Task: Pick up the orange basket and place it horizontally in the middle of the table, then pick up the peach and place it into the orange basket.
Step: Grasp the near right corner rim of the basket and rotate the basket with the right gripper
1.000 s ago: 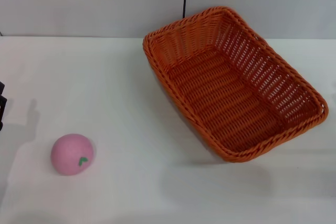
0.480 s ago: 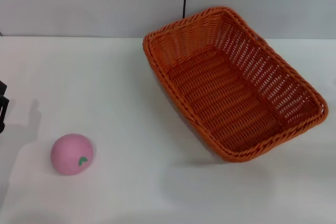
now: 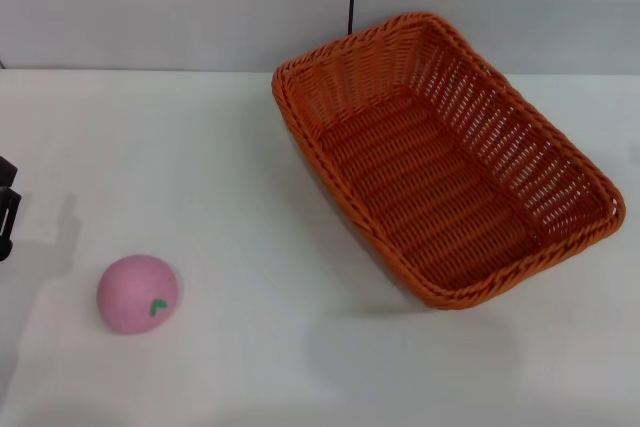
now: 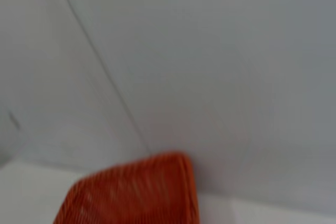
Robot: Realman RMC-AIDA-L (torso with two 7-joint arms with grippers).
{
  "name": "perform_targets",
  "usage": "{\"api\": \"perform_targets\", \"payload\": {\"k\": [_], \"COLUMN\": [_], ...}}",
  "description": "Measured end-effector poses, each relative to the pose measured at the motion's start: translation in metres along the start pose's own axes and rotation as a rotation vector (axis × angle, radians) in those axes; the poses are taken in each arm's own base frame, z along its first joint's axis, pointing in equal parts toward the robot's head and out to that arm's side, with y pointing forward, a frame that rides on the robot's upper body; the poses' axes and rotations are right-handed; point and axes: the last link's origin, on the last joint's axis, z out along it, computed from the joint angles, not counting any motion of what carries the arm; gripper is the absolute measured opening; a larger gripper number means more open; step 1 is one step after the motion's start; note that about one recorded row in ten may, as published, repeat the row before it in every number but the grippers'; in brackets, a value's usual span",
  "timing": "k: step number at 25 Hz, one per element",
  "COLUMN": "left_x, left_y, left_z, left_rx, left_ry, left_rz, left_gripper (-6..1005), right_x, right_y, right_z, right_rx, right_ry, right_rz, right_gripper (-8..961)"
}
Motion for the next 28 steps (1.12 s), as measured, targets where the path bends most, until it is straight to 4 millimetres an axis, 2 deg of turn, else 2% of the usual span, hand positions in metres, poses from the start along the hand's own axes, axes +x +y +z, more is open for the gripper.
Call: {"api": "perform_targets", "payload": {"k": [5, 8, 9, 10, 22, 28], "left_x": [-0.001, -0.001, -0.001, -0.001, -0.002, -0.002], "left_y": [0.0, 0.0, 0.0, 0.0, -0.001, 0.0], "left_z": [-0.004, -0.004, -0.004, -0.004, -0.005, -0.003], "left_rx": [-0.003, -0.002, -0.002, -0.002, 0.003, -0.002], "left_ry": [-0.007, -0.008, -0.008, -0.008, -0.016, -0.013], "left_rz": [0.001, 0.004, 0.004, 0.004, 0.004, -0.001], "left_gripper": [528, 528, 528, 528, 528, 529], "right_x": [-0.028, -0.034, -0.036, -0.036, -0.019, -0.015], "right_y": [0.004, 0.004, 0.003, 0.003, 0.007, 0.012], "right_z": [0.013, 0.032, 0.043, 0.043, 0.116, 0.138], "right_rx": [-0.009, -0.009, -0.001, -0.001, -0.054, -0.078], "right_ry": [0.269, 0.393, 0.436, 0.436, 0.438, 0.433], "right_rz": [0.055, 0.077, 0.084, 0.084, 0.063, 0.043], "right_gripper": [534, 534, 534, 534, 535, 535]}}
